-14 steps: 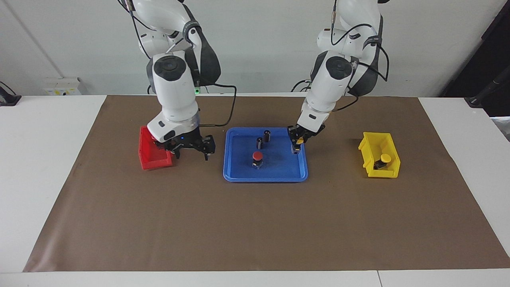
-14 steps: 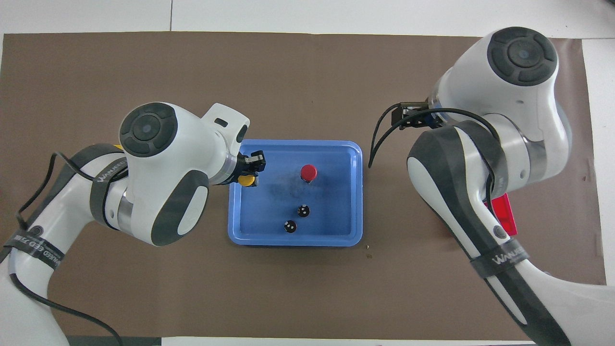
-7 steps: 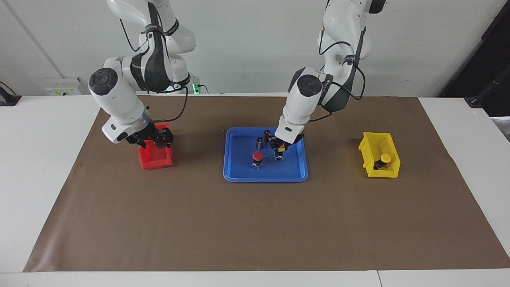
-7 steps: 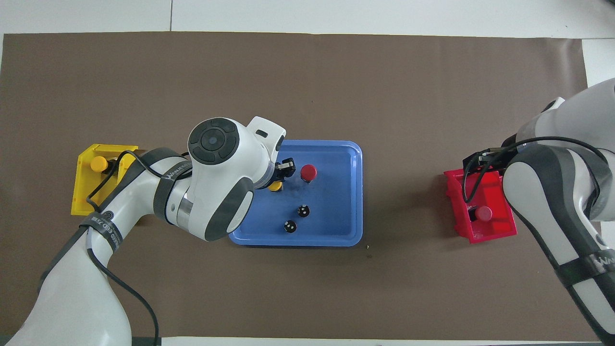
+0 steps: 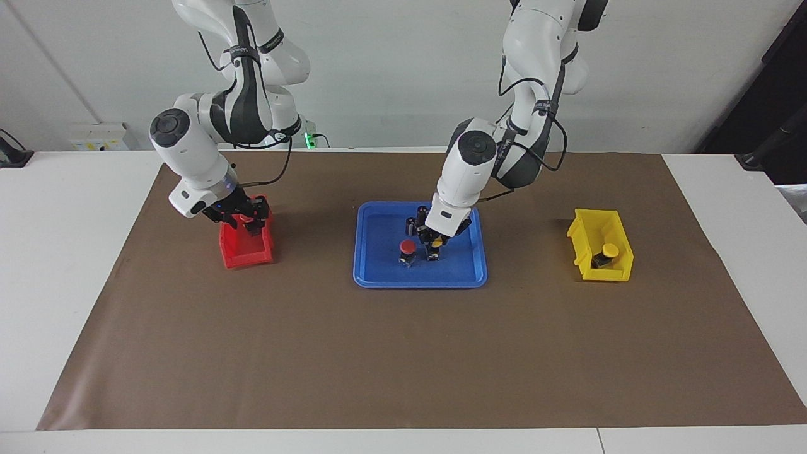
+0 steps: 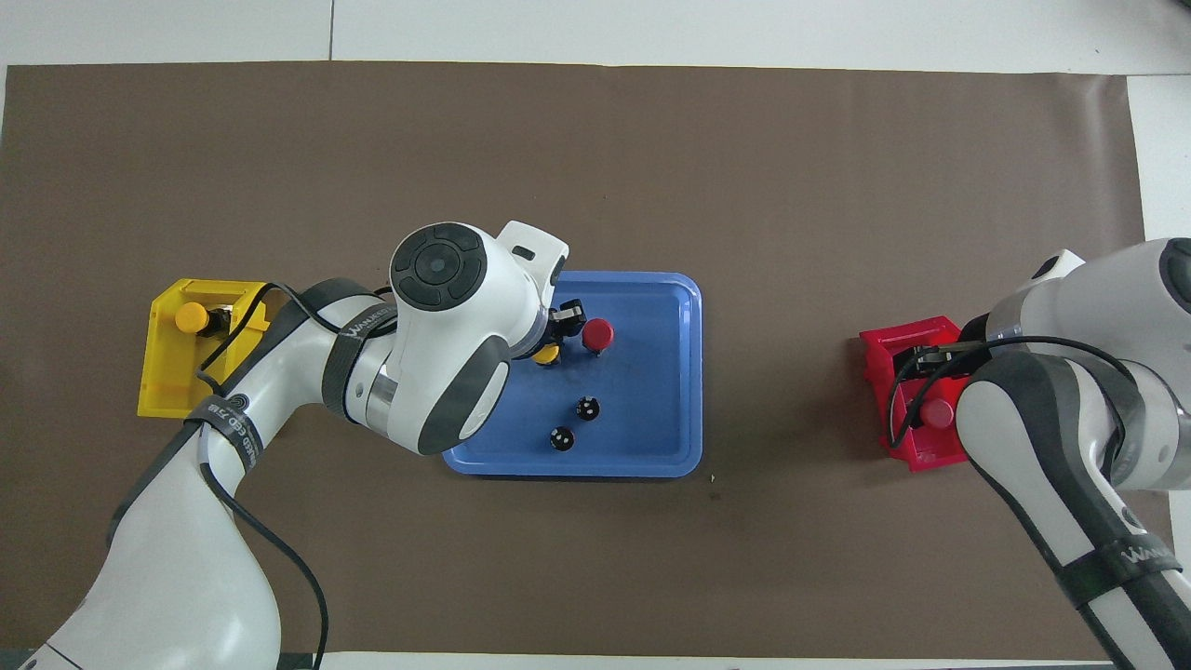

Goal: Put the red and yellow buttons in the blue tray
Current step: 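Lower the yellow button into the tray while the right gripper grasps red, then withdraw the left gripper to the yellow holder while the right gripper lifts red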

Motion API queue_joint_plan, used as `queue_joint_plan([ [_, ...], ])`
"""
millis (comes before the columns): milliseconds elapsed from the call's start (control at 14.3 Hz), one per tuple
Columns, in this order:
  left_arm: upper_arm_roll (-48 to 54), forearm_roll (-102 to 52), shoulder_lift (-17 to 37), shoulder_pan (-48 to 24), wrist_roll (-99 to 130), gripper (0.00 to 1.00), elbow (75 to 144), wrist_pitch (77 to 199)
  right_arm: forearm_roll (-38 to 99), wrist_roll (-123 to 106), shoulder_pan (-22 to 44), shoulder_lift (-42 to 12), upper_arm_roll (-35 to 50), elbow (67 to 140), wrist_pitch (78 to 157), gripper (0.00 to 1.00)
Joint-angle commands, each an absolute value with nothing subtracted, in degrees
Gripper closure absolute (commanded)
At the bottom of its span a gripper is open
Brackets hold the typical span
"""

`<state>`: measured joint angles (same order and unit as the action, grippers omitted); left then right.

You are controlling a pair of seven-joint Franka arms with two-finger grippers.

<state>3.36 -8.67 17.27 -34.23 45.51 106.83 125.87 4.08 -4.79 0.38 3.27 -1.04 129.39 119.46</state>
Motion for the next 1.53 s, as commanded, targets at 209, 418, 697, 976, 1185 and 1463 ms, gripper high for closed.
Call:
queue_joint_plan([
  [209, 2.5, -9.1, 18.0, -35.0, 45.9, 0.91, 106.1, 126.6, 3.1, -9.4, -0.9, 6.5, -0.8, 134.9, 123.2, 0.35],
  [418, 2.5, -9.1, 18.0, -34.9, 46.0, 0.7, 106.3, 127.0, 2.4, -13.2, -0.9, 7.0, -0.8, 136.4, 124.7, 0.36],
  [697, 2.4, -9.1, 18.0, -35.1, 46.5, 0.23, 106.4, 126.9, 2.0, -13.4, -1.0, 7.0, -0.8, 136.4, 124.2, 0.36],
  [976, 2.3, -6.8, 17.6, -34.9, 46.1, 0.01, 104.6, 122.8, 1.8, -16.5, -2.3, 7.1, -0.9, 136.6, 123.9, 0.36],
  [1185, 1.8, -6.7, 15.2, -33.8, 45.6, 0.0, 103.2, 117.3, 1.8, -17.1, -3.3, 7.6, -0.8, 137.4, 123.9, 0.36],
  [1463, 1.8, -6.6, 9.9, -27.6, 35.3, 0.0, 103.7, 109.8, 1.8, -17.3, -3.4, 8.3, -0.8, 139.0, 124.3, 0.36],
])
